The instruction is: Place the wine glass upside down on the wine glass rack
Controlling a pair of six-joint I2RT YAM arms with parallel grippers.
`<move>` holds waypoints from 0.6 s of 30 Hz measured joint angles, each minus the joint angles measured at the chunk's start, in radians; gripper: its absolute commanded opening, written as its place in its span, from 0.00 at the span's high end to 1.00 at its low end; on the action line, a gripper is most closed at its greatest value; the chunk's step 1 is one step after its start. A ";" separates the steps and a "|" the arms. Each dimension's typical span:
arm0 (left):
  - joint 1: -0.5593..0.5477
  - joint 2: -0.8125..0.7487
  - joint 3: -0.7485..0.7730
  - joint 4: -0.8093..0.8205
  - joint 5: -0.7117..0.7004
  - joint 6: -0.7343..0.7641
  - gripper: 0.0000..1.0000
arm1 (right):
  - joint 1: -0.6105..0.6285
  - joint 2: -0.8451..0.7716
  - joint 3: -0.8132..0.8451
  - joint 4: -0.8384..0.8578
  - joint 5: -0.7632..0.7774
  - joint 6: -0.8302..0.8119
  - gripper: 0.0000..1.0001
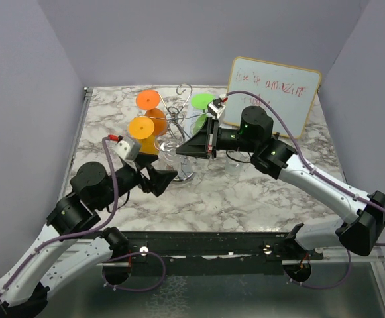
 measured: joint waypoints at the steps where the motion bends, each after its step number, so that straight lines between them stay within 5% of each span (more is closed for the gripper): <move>1: 0.000 -0.012 0.000 -0.007 0.001 -0.010 0.11 | 0.000 -0.002 0.000 0.000 0.002 0.000 0.99; 5: 0.000 -0.051 0.039 -0.029 0.013 -0.055 0.12 | 0.000 -0.012 0.000 -0.002 0.013 0.000 0.99; 18: 0.000 0.076 0.246 -0.066 -0.075 -0.431 0.37 | 0.000 -0.018 0.000 -0.025 0.024 -0.019 0.99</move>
